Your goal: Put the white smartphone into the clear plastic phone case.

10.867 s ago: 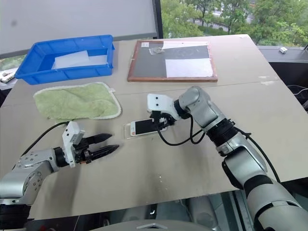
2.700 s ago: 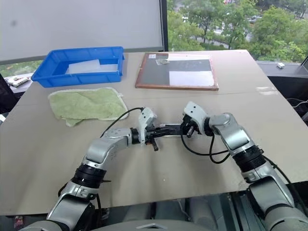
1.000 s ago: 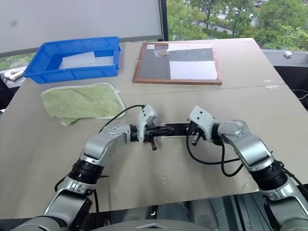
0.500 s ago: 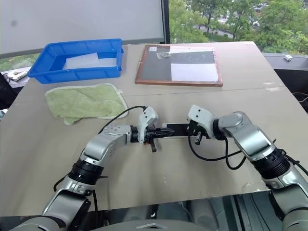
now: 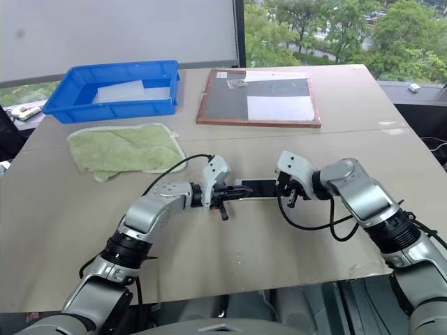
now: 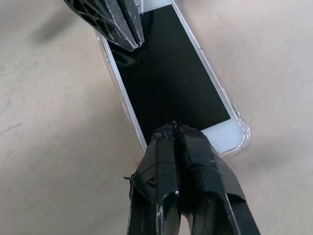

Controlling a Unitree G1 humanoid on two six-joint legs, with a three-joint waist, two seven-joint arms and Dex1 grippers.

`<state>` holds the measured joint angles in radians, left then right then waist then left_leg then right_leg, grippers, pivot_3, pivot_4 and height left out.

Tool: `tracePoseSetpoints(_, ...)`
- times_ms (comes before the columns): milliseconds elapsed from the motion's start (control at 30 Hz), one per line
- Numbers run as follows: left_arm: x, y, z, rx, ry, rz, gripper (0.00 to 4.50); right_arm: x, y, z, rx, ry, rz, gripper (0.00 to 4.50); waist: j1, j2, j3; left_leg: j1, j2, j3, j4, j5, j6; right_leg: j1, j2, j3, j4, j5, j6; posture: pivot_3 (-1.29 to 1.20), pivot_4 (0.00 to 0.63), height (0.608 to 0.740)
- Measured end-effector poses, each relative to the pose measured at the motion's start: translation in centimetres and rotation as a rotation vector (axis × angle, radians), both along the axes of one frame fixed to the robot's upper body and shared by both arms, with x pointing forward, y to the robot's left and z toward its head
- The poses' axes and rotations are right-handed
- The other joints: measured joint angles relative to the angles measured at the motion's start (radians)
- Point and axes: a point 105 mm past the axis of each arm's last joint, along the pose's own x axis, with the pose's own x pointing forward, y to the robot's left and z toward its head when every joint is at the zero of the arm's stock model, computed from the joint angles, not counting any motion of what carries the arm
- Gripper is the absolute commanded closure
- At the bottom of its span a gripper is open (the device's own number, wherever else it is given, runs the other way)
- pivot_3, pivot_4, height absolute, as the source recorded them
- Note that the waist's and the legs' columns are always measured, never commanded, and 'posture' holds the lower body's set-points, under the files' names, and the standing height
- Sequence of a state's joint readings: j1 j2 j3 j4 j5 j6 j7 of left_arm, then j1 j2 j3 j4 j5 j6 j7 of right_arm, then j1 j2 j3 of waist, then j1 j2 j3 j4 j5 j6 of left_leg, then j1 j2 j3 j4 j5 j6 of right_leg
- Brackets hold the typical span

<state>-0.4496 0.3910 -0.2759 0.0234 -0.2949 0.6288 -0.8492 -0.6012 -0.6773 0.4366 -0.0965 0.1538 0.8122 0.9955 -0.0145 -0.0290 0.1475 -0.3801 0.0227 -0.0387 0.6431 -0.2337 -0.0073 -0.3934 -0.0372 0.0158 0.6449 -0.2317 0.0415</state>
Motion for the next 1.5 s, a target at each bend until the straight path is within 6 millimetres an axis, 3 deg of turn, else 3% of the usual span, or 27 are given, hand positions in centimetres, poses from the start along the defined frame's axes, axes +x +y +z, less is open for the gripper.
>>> tracePoseSetpoints(200, 0.1, 0.0, -0.7, 0.007, 0.019, 0.021, 4.42, 1.6, 0.6, -1.4, -0.015, 0.034, 0.024, 4.5, -0.001, -0.004, -0.024, 0.004, 0.0, 0.0, -0.002, 0.0, 0.0, 0.002, 0.0, 0.0, 0.0, 0.0, 0.0, 0.0, 0.15, 0.74)
tracePoseSetpoints(333, 0.1, -0.2, -1.2, 0.014, 0.037, 0.034, 4.42, 2.0, 0.7, -2.0, -0.049, 0.039, 0.056, 4.5, -0.001, -0.008, -0.032, 0.019, 0.0, 0.0, -0.007, -0.001, -0.001, 0.016, -0.002, 0.0, -0.005, -0.001, 0.0, 0.0, 0.15, 0.74)
tracePoseSetpoints(433, 0.1, -0.2, -1.3, 0.015, 0.038, 0.041, 4.42, 2.1, 0.8, -2.1, -0.062, 0.021, 0.074, 4.5, -0.001, -0.007, -0.034, 0.02, 0.0, -0.004, -0.007, -0.004, -0.006, 0.016, -0.003, 0.0, -0.005, -0.001, 0.0, 0.0, 0.15, 0.74)
tracePoseSetpoints(600, 0.2, -0.4, -1.2, 0.006, 0.036, 0.045, 4.42, 1.6, 0.7, -1.8, -0.018, 0.019, 0.052, 4.5, 0.001, -0.005, -0.032, 0.018, -0.001, -0.008, -0.007, -0.004, -0.006, 0.015, -0.003, -0.002, -0.005, -0.001, 0.001, 0.0, 0.15, 0.74)
tracePoseSetpoints(767, 0.3, -0.7, -0.9, -0.011, 0.023, 0.043, 4.42, -0.4, 1.3, -0.8, 0.072, 0.029, 0.068, 4.5, 0.001, 0.01, -0.02, 0.012, -0.003, -0.009, -0.009, -0.001, -0.001, 0.012, -0.004, -0.003, -0.006, -0.002, 0.002, 0.0, 0.15, 0.74)
tracePoseSetpoints(933, 0.3, -0.9, -0.5, -0.025, 0.012, 0.036, 4.42, -1.9, 0.5, -0.3, 0.054, 0.023, 0.059, 4.5, 0.003, 0.011, -0.019, -0.001, -0.004, -0.008, -0.009, -0.001, -0.001, 0.001, -0.004, -0.007, -0.006, -0.003, 0.003, 0.0, 0.15, 0.74)
tracePoseSetpoints(1233, 0.5, -0.8, -0.4, -0.028, 0.004, 0.037, 4.42, -0.8, 0.2, 0.0, 0.046, 0.022, -0.014, 4.5, 0.001, 0.007, -0.014, -0.001, -0.004, -0.008, -0.009, -0.001, -0.001, 0.0, -0.004, -0.007, -0.006, -0.003, 0.002, 0.0, 0.15, 0.74)
tracePoseSetpoints(1500, 0.4, -0.8, -0.4, -0.03, 0.0, 0.039, 4.42, -0.2, 0.1, -0.1, -0.013, 0.031, 0.029, 4.5, 0.0, 0.007, -0.014, -0.001, -0.004, -0.008, -0.009, -0.001, -0.001, 0.0, -0.004, -0.007, -0.006, -0.003, 0.002, 0.0, 0.15, 0.74)
